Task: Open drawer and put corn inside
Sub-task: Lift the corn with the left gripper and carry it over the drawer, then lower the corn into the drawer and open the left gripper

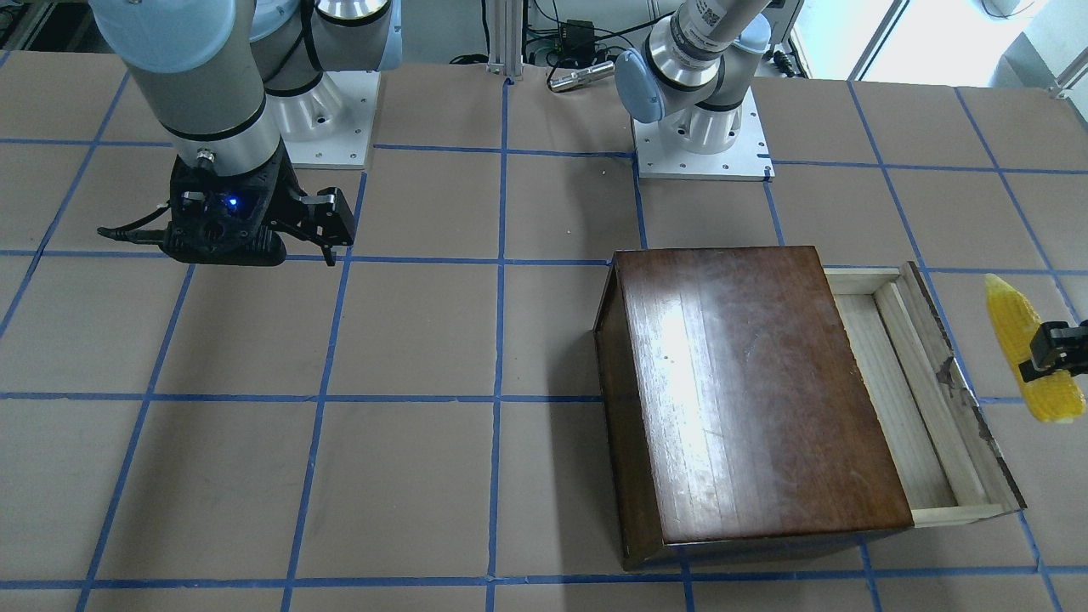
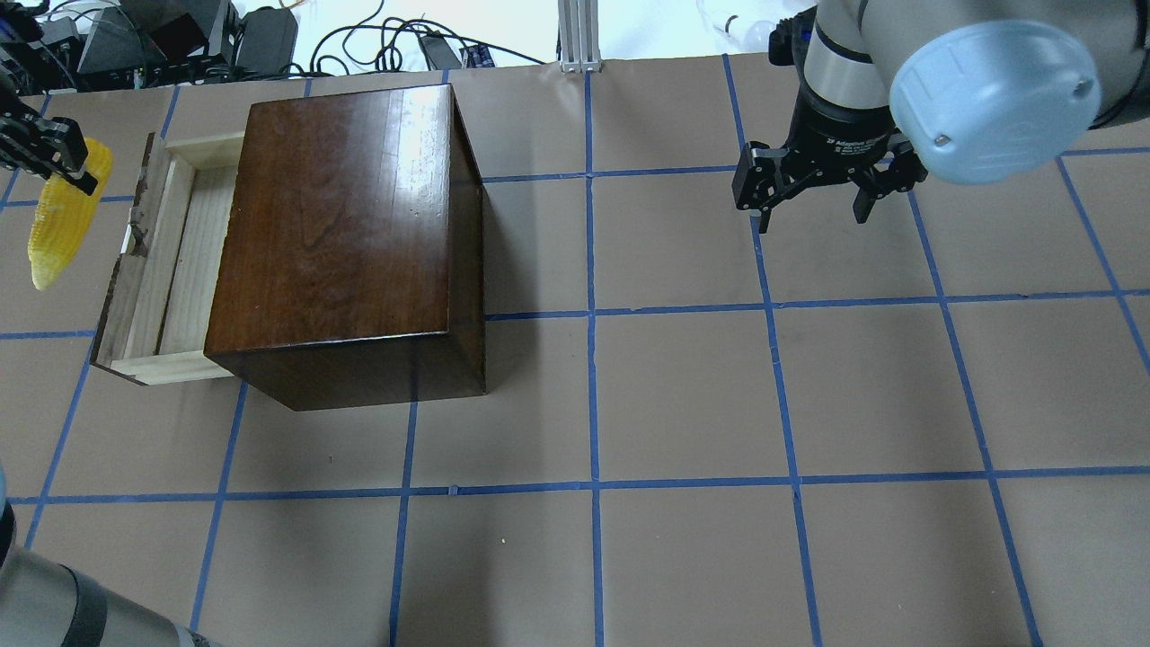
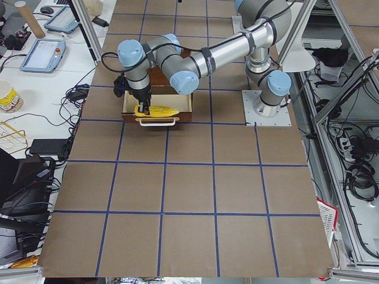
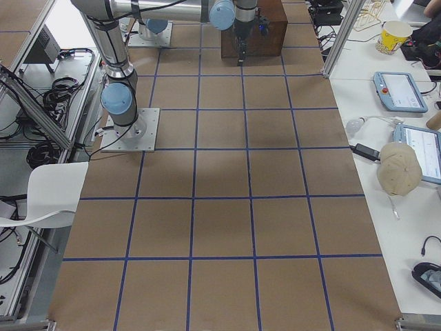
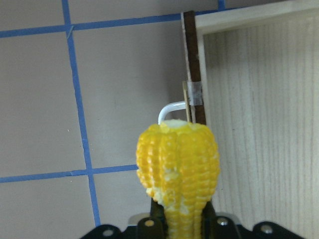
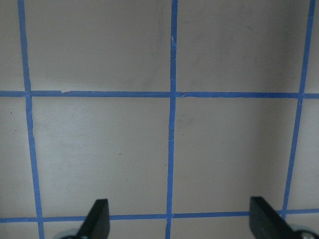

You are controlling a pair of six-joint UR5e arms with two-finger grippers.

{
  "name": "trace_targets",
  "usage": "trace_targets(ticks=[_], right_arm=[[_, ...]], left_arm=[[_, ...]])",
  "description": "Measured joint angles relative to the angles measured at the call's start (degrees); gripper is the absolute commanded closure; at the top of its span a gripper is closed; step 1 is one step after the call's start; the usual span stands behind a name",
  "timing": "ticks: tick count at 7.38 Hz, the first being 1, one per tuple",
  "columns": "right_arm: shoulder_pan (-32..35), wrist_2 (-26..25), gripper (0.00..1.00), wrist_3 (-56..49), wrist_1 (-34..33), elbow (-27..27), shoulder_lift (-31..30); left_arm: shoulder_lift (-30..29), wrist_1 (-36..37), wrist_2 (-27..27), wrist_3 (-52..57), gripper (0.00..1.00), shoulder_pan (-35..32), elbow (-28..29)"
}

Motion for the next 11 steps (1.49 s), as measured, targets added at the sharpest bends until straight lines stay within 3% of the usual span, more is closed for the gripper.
trace_targets(ticks=[11], right_arm=[[0.00, 0.00, 0.00, 0.00, 0.01, 0.00, 0.00]], left_arm=[[-1.45, -0.82, -2.75, -0.24, 1.00, -2.34, -4.03]])
